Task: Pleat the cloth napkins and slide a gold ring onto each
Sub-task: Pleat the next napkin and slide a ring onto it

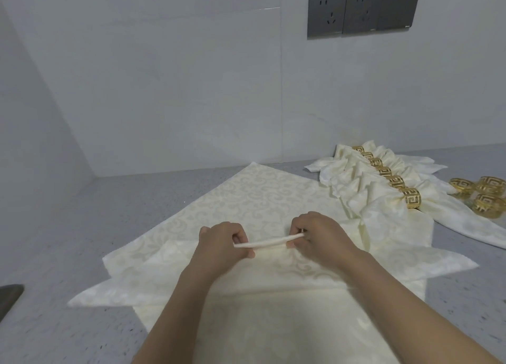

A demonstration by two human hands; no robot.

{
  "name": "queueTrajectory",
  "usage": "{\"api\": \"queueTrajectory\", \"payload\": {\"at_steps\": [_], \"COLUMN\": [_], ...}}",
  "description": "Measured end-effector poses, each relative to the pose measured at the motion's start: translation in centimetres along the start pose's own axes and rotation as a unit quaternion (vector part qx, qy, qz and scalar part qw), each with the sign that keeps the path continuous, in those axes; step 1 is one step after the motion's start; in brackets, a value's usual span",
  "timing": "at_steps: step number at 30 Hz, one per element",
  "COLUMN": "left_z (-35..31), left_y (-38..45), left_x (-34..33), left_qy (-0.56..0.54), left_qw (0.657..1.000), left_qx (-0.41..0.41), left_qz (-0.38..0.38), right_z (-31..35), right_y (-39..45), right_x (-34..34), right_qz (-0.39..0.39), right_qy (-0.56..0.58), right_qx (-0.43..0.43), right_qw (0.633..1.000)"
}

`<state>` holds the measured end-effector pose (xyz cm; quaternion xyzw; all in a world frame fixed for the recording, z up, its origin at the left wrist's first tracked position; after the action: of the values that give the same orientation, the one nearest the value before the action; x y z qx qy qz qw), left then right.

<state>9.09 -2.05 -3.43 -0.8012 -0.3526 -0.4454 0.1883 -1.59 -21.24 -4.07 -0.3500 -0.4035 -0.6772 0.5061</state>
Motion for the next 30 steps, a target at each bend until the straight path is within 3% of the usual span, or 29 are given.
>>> {"api": "queueTrajectory", "payload": {"at_steps": [6,15,20,25,30], "left_z": [0.9,0.5,0.2,-0.8,-1.4], "left_y": [-0.7,-0.5,0.1,0.3,-0.6], "left_x": [0.6,-0.1,-0.1,0.4,0.6], "left_qy": [-0.038,-0.048,0.012,0.012,0.006], "left_qw": [0.995,0.998,0.999,0.997,0.999], "left_qx": [-0.008,0.026,0.013,0.029,0.003], "left_qz": [0.091,0.039,0.034,0.071,0.050], "right_z": [0.1,0.0,0.1,1.0,1.7], "right_y": [-1.1,-1.0,-0.5,-0.1,-0.5], "right_x": [0.8,0.2,0.0,0.9,1.1], "right_qz": [0.078,0.085,0.107,0.137,0.099], "right_qy": [0.051,0.077,-0.038,-0.055,-0.052], "right_qx": [-0.040,-0.057,-0.082,-0.110,-0.097], "right_qw": [0.995,0.992,0.990,0.983,0.989]}}
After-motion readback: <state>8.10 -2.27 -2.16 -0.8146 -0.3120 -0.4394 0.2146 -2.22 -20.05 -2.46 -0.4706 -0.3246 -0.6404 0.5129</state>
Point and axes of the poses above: each hand's wrist, its own y-axis towards the middle knuckle, its own x-axis out of the back of the hand, z = x × y, the point moved 1 cm from there along y, towards the middle knuckle, and after that the axes turned 7 degrees about z, right-handed, at the moved point
